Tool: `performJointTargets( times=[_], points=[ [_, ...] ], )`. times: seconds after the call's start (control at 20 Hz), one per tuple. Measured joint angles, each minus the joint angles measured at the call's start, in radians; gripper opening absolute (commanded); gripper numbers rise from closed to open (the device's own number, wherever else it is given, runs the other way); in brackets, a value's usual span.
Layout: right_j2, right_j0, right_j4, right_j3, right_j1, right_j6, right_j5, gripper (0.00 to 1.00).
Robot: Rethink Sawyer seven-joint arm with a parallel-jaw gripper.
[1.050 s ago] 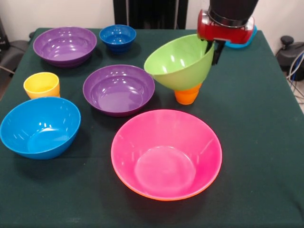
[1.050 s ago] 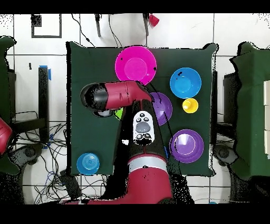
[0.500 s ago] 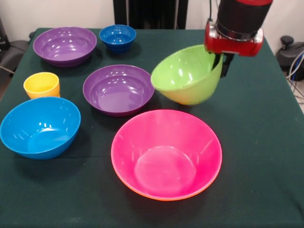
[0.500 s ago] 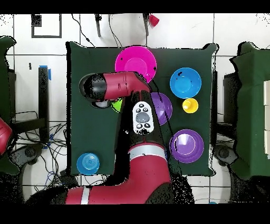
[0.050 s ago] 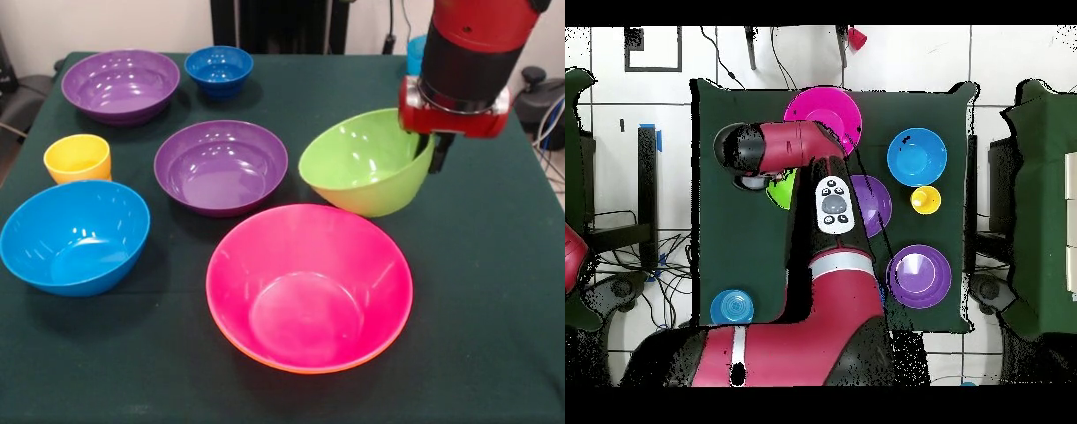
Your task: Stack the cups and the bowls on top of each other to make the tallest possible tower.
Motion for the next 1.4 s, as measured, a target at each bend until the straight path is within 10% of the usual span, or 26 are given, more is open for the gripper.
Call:
performJointTargets(
  times=[1.4],
  points=[
    [0.107, -0.072, 0.044, -0.091, 0.098, 0.000, 0.133, 0.00]
  ],
)
